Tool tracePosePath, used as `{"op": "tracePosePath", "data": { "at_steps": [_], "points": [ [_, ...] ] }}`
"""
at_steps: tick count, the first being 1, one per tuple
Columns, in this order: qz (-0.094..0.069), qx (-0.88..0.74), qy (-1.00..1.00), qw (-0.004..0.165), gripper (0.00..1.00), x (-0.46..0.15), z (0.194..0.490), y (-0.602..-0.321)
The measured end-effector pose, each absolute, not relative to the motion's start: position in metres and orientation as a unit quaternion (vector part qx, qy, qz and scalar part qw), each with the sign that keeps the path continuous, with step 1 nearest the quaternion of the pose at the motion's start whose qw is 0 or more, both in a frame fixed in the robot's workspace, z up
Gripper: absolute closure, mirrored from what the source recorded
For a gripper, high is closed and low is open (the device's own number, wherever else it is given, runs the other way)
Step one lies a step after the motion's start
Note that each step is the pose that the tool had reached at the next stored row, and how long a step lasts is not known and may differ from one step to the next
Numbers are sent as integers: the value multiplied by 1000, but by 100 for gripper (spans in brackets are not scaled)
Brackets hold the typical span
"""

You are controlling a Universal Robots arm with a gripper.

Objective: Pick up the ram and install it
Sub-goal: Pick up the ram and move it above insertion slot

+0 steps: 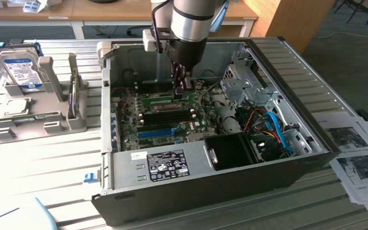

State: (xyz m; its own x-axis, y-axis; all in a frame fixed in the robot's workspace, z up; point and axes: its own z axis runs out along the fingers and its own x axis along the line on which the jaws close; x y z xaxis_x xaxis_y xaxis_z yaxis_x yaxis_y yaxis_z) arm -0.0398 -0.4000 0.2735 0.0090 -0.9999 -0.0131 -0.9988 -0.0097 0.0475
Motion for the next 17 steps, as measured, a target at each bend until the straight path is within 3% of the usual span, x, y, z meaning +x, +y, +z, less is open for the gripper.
{"op": "tracePosePath", "data": {
  "at_steps": [17],
  "points": [
    [-21, 710, -704, 12, 89, -37, 269, -400]
  ]
}}
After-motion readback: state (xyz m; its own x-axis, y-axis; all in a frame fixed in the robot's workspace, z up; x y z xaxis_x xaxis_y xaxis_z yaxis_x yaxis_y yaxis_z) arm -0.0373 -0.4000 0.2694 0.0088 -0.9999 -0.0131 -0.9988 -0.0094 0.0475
